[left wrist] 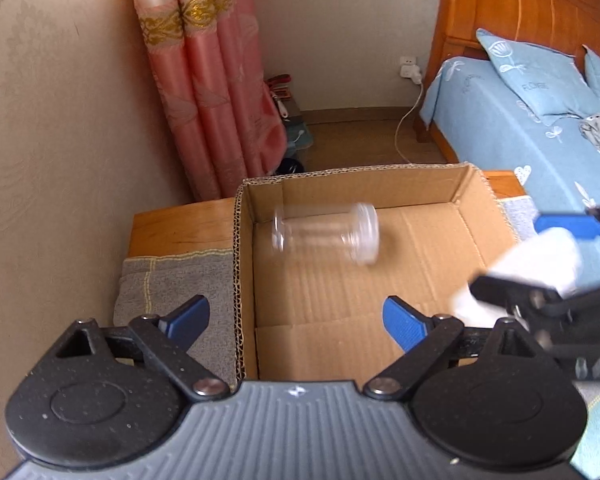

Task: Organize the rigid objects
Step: 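Carry the jar into the cardboard box and open the left gripper while the right drops the white bottle in, then move the left gripper to the red toy train while the right moves to the pink keychain, then close the left gripper on the red 'S.L' train while the right grasps the pink keychain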

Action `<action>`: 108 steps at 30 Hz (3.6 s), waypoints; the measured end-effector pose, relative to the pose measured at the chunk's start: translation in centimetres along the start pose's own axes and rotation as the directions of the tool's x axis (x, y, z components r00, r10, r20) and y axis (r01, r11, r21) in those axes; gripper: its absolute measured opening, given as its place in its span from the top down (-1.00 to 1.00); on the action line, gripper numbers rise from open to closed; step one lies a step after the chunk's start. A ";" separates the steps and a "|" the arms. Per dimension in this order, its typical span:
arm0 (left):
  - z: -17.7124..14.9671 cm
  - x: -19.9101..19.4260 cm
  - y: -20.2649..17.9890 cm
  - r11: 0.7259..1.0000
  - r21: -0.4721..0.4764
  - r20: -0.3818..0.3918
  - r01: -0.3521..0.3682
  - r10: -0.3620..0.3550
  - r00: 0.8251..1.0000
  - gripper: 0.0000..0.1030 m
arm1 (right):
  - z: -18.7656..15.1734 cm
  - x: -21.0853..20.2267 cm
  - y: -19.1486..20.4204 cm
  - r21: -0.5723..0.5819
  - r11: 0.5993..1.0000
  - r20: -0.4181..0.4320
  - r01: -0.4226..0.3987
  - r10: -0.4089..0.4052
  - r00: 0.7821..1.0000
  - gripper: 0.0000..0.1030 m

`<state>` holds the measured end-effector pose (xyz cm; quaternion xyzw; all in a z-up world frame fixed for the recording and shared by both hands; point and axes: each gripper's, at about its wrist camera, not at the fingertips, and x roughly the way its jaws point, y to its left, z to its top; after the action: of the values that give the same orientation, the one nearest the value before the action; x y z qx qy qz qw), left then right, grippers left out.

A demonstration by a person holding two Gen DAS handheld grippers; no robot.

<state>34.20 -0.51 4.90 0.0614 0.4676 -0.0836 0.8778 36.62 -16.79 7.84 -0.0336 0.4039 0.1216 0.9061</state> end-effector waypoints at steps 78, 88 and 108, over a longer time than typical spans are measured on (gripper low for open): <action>-25.4 -6.8 -2.2 0.992 0.042 0.049 0.121 -0.123 0.991 -0.88 | -27.2 -7.7 5.6 -0.102 0.986 -0.025 -0.133 0.131 0.991 -1.00; -24.8 -4.0 -1.8 0.997 -0.057 0.052 0.055 -0.052 0.997 -0.88 | -27.6 -7.4 6.5 -0.158 0.985 -0.003 -0.075 0.076 0.997 -1.00; -26.9 -3.6 -0.8 0.998 -0.059 0.058 0.013 -0.010 0.998 -0.99 | -27.8 -7.4 6.3 -0.162 0.984 0.011 -0.074 0.077 0.997 -1.00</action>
<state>10.26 3.99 -7.07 0.0303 0.4446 -0.0765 0.8919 10.20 -16.50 -5.10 -0.0905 0.3859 0.1885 0.8985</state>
